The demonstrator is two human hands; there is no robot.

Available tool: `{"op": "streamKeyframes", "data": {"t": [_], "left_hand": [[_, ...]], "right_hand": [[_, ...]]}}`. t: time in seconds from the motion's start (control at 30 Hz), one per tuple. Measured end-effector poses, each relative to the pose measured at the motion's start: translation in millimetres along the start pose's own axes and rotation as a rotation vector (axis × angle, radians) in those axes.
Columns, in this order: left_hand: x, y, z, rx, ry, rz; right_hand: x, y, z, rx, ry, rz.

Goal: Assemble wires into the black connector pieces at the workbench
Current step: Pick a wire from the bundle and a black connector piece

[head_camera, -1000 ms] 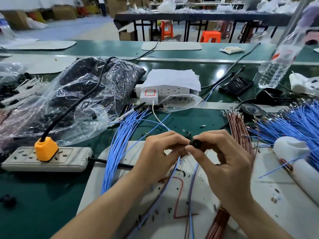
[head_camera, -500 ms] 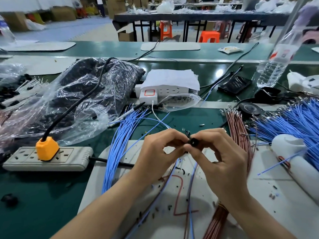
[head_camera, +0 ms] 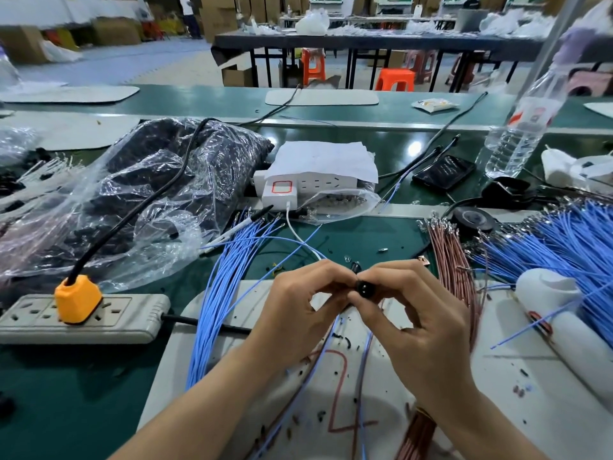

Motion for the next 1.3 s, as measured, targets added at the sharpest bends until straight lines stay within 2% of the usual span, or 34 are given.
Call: {"op": "streamKeyframes", "data": {"t": [0.37,0.53,0.7,0.73,0.8,0.83,0.9,1.0,1.3], "left_hand": [[-5.0,-0.5,-5.7,0.092,-0.007,-0.098],[-3.9,-0.6,-5.3,0.097,-0.046,-0.118],[-2.1,-2.3,1.4,0.089,0.009,-0.064],[-1.3,-2.2,0.7,0.097,-0.007,-0.043],[0.3,-1.5,-1.6,0.115,-0.032,-0.013],[0.4,-1.3,-2.4,0.122,-0.036,-0.01],[-0.8,-0.7,-1.2,0.138,-0.019,-0.026],[-3.0,0.1,1.1,0.164,0.028,-0.065],[-1.1,1.6,1.2,0.173,0.092,-0.088]], "right_hand": [[-1.0,4.1,-1.4,0.086,0.115,-0.044],[-0.5,-1.1,8.0,-0.132,-0.025,0.018],[15.7,-14.1,6.2,-0.132,0.01,0.014],[27.5,-19.2,9.8,-0.168,0.053,0.072],[61.6,-27.7,29.8,-0.318,0.315,0.2],[79.3,-28.6,43.8,-0.449,0.495,0.208],[103.9,-22.6,68.5,-0.739,0.74,0.121],[109.8,-14.4,83.8,-0.919,0.813,0.032],[111.7,-9.9,82.6,-1.079,0.86,-0.044]]}}
Point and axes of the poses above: each hand's wrist, its own y-axis away from the middle knuckle, its own x-axis out of the back of the hand, z = x × y, the point moved 4 cm from there along -y, towards the middle knuckle, and after that the axes turned 12 degrees about -y, right-handed, at the moved point
